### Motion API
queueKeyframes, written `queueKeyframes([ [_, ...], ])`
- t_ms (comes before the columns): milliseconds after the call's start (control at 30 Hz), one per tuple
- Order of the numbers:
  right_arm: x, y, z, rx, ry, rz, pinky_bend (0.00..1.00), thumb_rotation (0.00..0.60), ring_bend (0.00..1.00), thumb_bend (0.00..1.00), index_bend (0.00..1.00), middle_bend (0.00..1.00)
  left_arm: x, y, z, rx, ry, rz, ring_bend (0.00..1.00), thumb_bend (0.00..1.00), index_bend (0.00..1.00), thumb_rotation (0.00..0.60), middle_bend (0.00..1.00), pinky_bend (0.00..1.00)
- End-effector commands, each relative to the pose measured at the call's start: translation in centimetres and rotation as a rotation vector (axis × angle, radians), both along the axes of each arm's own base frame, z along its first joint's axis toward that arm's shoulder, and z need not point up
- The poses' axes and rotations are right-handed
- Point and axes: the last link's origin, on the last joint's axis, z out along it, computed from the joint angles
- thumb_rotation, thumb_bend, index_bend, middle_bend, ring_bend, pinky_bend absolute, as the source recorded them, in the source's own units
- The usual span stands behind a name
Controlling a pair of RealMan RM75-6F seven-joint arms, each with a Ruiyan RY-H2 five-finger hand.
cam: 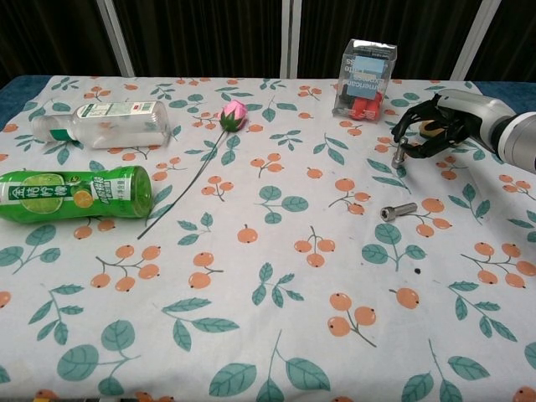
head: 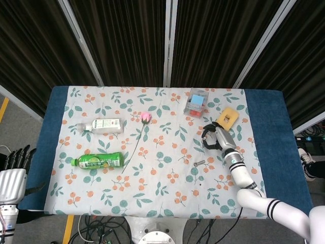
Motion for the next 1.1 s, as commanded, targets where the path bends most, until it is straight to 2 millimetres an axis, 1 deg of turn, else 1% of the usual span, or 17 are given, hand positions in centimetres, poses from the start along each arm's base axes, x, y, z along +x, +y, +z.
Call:
queueKeyframes([
  [33,0.0,0.0,0.0,0.003,0.005,0.004,0.00,0.600,0.00,0.36,0.52,0.23,0.0,0.0,0.0,-0.001,0.000,0.001,0.00,0.06,0.10,0.600,0.00,0.00],
  [400,-0.3,0.1,0.1,0.012,0.036,0.018,0.00,0.600,0.00,0.36,0.45,0.21,0.0,0.0,0.0,-0.001,0.001,0.001,0.00,0.06,0.10,0.600,0.00,0.00],
  [733,-0.1,0.6,0.5,0.014,0.049,0.048,0.00,0.600,0.00,0.36,0.32,0.19,0.0,-0.1,0.0,0.003,0.001,0.001,0.00,0.06,0.10,0.600,0.00,0.00],
  [900,0.5,1.1,1.9,-0.031,0.066,0.115,0.00,0.600,0.00,0.36,0.21,0.16,0.0,-0.2,0.1,0.007,0.003,0.000,0.00,0.06,0.10,0.600,0.00,0.00],
  [1033,1.6,2.0,3.7,-0.079,0.096,0.211,0.00,0.600,0.00,0.36,0.19,0.14,0.0,-0.2,0.2,0.009,0.005,-0.002,0.00,0.06,0.10,0.600,0.00,0.00],
  [1100,2.1,2.8,4.7,-0.094,0.137,0.279,0.00,0.600,0.00,0.36,0.19,0.14,0.0,-0.3,0.3,0.011,0.006,-0.003,0.00,0.06,0.10,0.600,0.00,0.00],
])
